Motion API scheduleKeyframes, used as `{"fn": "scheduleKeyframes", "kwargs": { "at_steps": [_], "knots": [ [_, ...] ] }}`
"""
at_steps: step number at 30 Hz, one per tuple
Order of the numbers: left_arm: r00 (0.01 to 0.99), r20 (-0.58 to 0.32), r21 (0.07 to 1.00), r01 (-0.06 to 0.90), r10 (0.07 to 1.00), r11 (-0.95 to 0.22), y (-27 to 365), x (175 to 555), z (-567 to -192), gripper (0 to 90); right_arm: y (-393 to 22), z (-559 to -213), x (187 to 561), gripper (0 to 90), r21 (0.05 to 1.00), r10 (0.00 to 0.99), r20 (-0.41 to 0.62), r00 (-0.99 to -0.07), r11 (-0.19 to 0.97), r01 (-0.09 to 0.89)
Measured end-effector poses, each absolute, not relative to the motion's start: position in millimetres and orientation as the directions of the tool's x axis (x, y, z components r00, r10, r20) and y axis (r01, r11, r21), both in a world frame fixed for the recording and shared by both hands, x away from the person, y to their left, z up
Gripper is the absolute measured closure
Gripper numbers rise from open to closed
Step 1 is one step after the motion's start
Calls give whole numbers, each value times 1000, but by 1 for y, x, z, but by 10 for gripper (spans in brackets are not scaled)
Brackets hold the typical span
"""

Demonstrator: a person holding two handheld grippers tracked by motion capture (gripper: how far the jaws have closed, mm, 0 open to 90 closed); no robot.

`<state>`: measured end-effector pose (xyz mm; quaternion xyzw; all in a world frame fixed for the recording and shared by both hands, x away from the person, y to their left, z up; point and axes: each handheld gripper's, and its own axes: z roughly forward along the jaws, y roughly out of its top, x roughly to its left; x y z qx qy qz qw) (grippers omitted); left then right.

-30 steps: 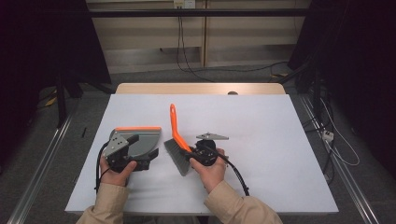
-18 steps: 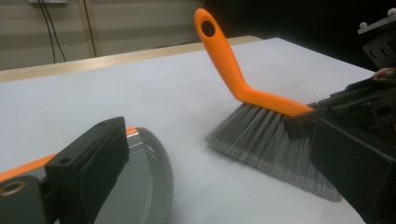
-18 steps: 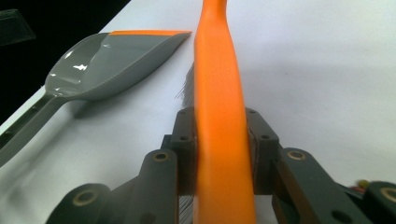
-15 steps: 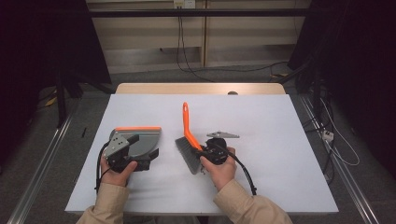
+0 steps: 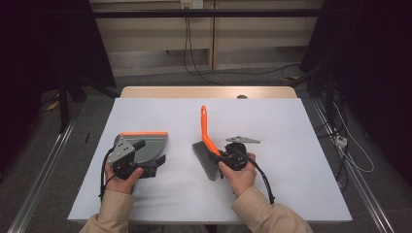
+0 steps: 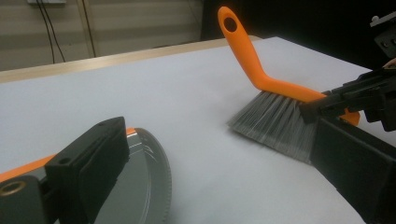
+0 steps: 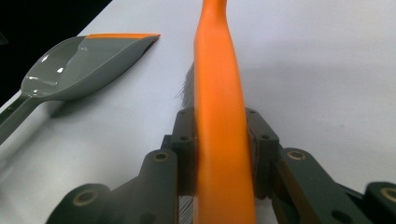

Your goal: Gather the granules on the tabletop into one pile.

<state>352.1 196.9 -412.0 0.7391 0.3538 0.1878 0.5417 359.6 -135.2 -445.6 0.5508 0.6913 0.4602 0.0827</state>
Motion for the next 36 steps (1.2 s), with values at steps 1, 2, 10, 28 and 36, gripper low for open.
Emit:
{"fn": "scheduleKeyframes", "kwargs": {
  "at_steps": [1,2,10,28,36],
  "knots": [
    [679,-106,934,319,726,-163,197,352,-412,45,-136,-446,359,699,727,838,394,-377,-33,686],
    [680,-106,933,319,726,-163,197,352,-412,45,-137,-446,359,699,727,839,393,-377,-32,686],
    [680,-107,933,321,725,-163,196,352,-412,45,-143,-444,358,699,732,848,377,-373,-26,681],
    [683,-104,932,321,723,-169,195,352,-413,45,-161,-443,358,700,727,852,390,-348,-53,685],
    [684,-103,932,320,722,-170,194,353,-413,45,-157,-434,361,708,730,819,442,-366,-91,678]
  ]
}}
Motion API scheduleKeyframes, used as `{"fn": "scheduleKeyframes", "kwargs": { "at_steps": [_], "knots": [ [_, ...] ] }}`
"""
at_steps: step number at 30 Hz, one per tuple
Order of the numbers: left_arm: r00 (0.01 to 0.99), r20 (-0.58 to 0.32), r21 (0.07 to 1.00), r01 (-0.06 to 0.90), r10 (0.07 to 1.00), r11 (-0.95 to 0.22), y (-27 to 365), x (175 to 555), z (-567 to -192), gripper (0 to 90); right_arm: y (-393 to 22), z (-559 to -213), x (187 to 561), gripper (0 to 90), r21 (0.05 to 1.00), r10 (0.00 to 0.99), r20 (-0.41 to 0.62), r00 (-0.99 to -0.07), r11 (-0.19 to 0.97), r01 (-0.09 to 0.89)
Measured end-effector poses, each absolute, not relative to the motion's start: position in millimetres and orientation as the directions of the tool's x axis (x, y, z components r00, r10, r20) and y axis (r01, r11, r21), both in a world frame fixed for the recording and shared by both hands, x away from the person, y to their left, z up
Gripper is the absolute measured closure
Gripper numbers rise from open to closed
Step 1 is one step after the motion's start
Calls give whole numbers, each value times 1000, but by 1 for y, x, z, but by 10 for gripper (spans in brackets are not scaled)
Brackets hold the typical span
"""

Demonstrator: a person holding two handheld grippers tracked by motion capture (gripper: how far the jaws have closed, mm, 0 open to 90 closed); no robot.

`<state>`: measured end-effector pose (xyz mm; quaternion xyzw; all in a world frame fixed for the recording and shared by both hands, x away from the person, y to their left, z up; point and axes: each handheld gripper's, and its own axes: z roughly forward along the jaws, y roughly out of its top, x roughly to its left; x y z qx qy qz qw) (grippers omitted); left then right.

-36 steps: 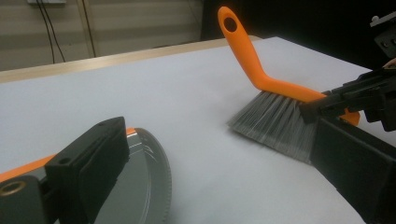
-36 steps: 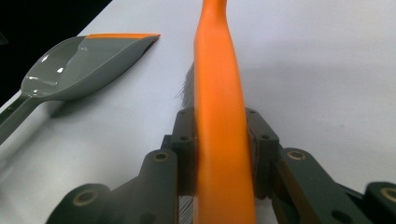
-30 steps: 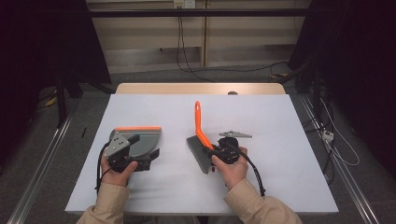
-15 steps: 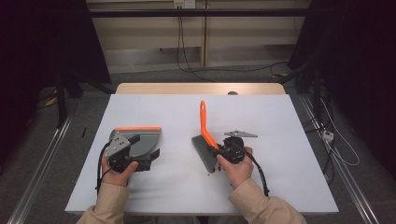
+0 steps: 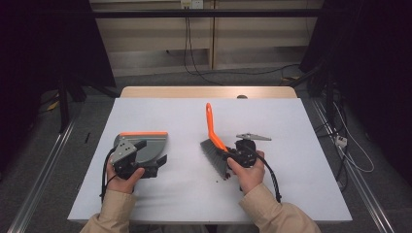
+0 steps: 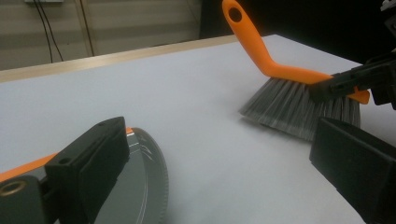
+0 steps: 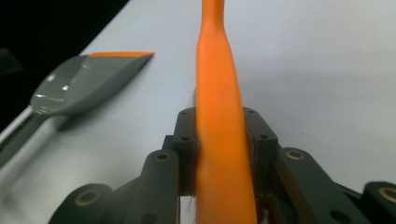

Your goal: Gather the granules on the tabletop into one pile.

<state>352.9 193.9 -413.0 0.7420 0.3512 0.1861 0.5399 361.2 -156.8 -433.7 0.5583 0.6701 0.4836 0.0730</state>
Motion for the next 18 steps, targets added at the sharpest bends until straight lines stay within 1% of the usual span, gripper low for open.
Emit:
{"fn": "scheduleKeyframes", "kwargs": {
  "at_steps": [6,13,16,18],
  "knots": [
    [683,-104,932,320,723,-168,195,353,-413,45,-145,-427,358,709,741,791,454,-411,-79,667],
    [684,-100,932,319,722,-173,194,353,-413,45,-130,-436,346,709,721,758,476,-445,-46,692],
    [683,-102,931,322,723,-172,194,353,-413,45,-129,-440,343,709,730,770,444,-458,-14,683],
    [684,-101,931,321,722,-175,194,353,-413,45,-134,-441,345,709,724,771,451,-450,-20,690]
  ]
}}
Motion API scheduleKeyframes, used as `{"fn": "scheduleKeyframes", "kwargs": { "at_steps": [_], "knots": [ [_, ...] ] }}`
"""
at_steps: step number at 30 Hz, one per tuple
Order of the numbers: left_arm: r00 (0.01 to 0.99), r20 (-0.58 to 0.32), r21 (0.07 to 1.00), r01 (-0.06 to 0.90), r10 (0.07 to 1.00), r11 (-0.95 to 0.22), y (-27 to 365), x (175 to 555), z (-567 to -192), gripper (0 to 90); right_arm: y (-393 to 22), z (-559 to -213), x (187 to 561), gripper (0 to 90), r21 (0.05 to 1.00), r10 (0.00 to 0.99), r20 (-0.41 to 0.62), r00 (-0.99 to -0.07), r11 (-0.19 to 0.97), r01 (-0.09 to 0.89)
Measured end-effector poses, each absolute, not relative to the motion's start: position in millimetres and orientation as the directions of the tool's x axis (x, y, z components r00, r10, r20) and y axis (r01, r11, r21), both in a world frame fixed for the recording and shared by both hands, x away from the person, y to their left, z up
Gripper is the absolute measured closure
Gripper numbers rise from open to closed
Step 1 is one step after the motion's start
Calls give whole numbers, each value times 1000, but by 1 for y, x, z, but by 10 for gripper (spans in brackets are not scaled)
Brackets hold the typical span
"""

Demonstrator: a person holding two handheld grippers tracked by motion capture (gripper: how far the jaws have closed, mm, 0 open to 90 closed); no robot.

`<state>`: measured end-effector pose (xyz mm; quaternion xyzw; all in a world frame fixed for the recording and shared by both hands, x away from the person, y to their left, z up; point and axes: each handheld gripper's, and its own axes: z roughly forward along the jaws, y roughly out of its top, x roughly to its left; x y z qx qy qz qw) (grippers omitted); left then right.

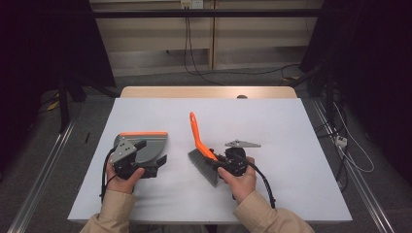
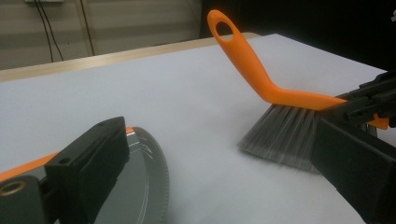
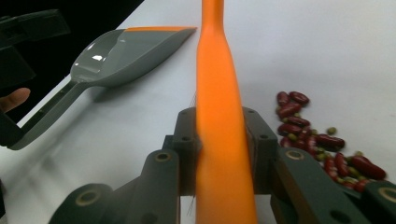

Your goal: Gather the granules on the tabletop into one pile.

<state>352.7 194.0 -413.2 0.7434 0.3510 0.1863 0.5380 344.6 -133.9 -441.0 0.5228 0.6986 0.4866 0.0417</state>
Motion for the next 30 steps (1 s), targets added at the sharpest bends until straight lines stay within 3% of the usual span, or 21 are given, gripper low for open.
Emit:
{"fn": "scheduleKeyframes", "kwargs": {
  "at_steps": [6,21,30],
  "knots": [
    [683,-100,930,323,723,-176,194,353,-413,45,-150,-439,349,709,752,803,390,-451,6,659],
    [682,-104,929,326,724,-173,193,353,-414,45,-165,-428,360,710,749,754,484,-444,-95,656],
    [680,-103,929,327,726,-175,195,354,-414,45,-182,-402,393,709,826,760,407,-507,-69,560]
  ]
}}
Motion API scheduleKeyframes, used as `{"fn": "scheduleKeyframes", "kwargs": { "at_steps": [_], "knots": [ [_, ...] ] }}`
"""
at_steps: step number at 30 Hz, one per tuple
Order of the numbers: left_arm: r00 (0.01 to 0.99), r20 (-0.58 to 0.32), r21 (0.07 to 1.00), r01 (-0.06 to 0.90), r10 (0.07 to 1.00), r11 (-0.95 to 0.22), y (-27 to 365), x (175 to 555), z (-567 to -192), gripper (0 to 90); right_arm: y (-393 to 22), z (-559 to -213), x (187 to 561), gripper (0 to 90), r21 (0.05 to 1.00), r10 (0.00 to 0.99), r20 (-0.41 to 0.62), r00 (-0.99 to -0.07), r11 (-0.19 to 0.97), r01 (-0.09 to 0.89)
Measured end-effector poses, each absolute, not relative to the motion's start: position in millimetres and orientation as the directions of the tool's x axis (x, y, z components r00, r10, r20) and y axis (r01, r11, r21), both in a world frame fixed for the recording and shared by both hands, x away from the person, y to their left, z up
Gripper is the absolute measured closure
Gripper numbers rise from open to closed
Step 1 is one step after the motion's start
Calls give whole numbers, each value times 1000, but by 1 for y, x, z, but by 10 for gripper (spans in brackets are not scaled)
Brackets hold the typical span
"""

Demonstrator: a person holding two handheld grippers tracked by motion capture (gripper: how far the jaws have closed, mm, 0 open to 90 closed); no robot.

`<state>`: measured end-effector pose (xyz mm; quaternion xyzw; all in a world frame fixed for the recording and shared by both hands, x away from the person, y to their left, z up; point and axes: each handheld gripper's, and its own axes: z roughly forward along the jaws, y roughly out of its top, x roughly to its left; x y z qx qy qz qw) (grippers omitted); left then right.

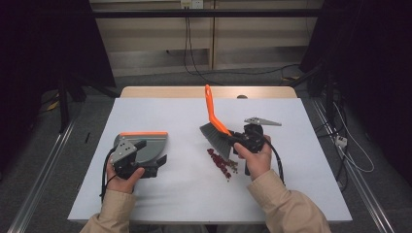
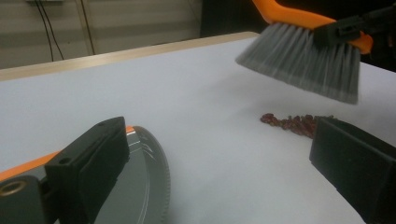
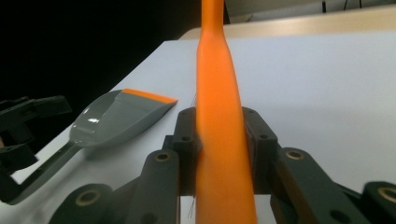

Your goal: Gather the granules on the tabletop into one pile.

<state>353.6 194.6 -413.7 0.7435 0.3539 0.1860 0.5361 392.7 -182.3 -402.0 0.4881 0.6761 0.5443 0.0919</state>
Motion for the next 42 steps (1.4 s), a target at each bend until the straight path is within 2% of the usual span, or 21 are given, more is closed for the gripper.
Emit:
{"fn": "scheduleKeyframes", "kwargs": {
  "at_steps": [6,11,21,25,42],
  "knots": [
    [684,-102,928,327,722,-178,194,354,-414,45,-192,-408,419,709,868,779,261,-570,69,492],
    [680,-107,927,331,725,-174,195,355,-415,45,-196,-422,435,709,885,751,153,-642,184,427],
    [681,-109,925,335,724,-176,194,356,-415,45,-197,-433,452,709,890,582,13,-813,365,275],
    [678,-116,925,340,726,-169,195,356,-416,45,-192,-436,454,709,866,480,-86,-873,469,173],
    [679,-118,923,344,725,-172,197,357,-417,44,-180,-436,433,702,813,271,-144,-952,581,43]
  ]
}}
